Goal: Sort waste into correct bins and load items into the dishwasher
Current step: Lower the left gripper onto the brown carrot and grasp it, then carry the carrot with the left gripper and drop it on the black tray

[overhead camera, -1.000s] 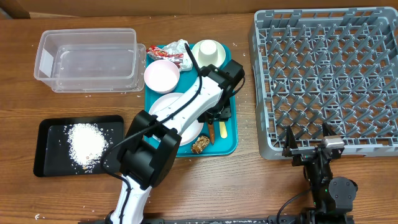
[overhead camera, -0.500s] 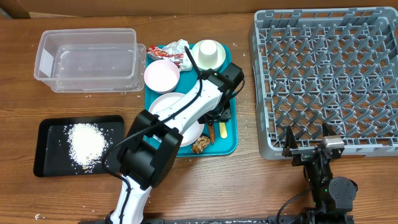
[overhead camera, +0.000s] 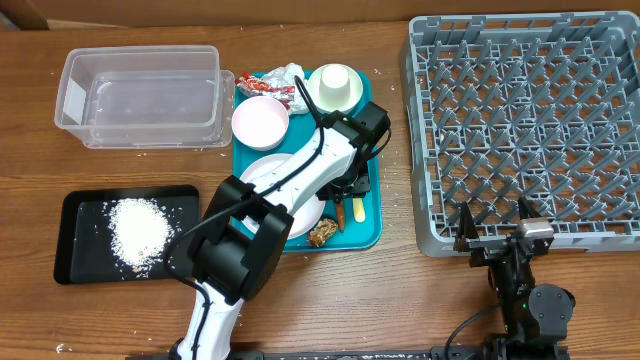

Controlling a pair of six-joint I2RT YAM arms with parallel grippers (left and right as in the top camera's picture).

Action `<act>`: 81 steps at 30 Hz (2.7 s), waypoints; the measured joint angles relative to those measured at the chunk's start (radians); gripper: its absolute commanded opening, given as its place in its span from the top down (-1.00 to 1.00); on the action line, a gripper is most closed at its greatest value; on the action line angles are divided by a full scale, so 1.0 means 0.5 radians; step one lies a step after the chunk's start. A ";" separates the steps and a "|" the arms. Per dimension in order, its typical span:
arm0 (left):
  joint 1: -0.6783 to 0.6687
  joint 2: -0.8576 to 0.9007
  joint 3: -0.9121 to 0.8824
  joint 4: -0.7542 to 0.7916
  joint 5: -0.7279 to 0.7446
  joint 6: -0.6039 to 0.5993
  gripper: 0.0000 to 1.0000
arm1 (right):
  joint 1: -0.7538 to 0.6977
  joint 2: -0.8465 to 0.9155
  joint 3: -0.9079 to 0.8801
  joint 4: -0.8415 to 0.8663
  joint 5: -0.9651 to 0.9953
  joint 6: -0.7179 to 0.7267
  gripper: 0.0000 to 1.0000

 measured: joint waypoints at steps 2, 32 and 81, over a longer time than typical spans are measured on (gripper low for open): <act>0.000 0.000 0.000 0.023 0.008 -0.001 0.08 | 0.000 0.000 0.000 0.000 0.000 0.000 -1.00; 0.000 0.000 -0.089 0.069 -0.030 -0.052 0.68 | 0.000 0.000 0.000 0.000 0.000 0.000 -1.00; 1.540 -0.472 0.809 -1.265 -0.390 -0.030 0.69 | 0.000 0.000 0.000 0.000 0.000 0.000 -1.00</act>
